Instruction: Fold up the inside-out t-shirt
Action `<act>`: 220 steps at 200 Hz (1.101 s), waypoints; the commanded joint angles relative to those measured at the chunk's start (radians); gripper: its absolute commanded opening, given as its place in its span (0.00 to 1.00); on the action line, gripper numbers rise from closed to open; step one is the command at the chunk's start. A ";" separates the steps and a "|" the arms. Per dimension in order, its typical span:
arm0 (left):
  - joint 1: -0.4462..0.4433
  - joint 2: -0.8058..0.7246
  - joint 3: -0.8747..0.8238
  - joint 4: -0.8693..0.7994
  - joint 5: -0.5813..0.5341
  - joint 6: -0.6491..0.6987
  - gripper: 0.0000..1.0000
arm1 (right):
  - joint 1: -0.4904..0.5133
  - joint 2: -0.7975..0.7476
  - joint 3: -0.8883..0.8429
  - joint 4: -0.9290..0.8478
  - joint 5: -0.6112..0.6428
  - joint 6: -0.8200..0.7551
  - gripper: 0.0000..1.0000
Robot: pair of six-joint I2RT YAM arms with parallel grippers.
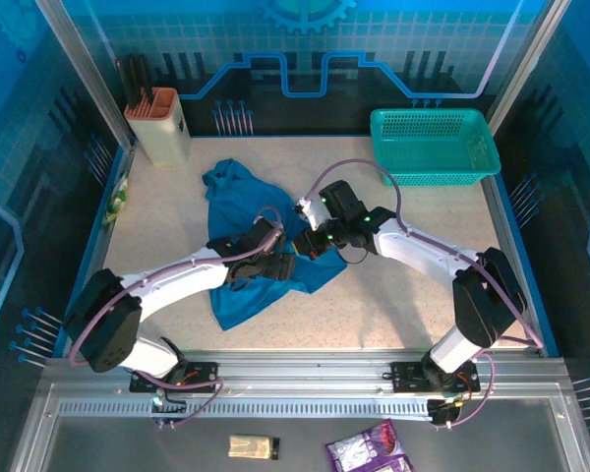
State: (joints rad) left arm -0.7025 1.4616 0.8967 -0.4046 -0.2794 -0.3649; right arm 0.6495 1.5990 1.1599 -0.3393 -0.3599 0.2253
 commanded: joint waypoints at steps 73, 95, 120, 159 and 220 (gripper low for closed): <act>-0.009 -0.043 0.062 -0.046 -0.047 0.120 0.22 | -0.104 0.004 0.132 -0.089 0.090 0.003 0.00; -0.004 -0.032 0.144 -0.077 -0.002 0.162 0.05 | -0.122 0.023 0.153 -0.106 0.140 0.015 0.01; 0.008 -0.029 0.241 -0.128 0.048 0.192 0.00 | -0.121 -0.020 0.135 -0.123 0.222 0.062 0.23; 0.036 -0.031 0.369 -0.233 0.097 0.217 0.00 | -0.091 -0.178 -0.010 -0.130 0.219 0.244 0.31; 0.087 -0.075 0.463 -0.341 0.209 0.236 0.00 | 0.243 -0.349 -0.394 0.218 0.461 0.237 0.12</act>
State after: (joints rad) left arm -0.6350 1.4326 1.3098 -0.6621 -0.1436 -0.1528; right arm 0.7544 1.2713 0.8925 -0.3233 -0.0692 0.4664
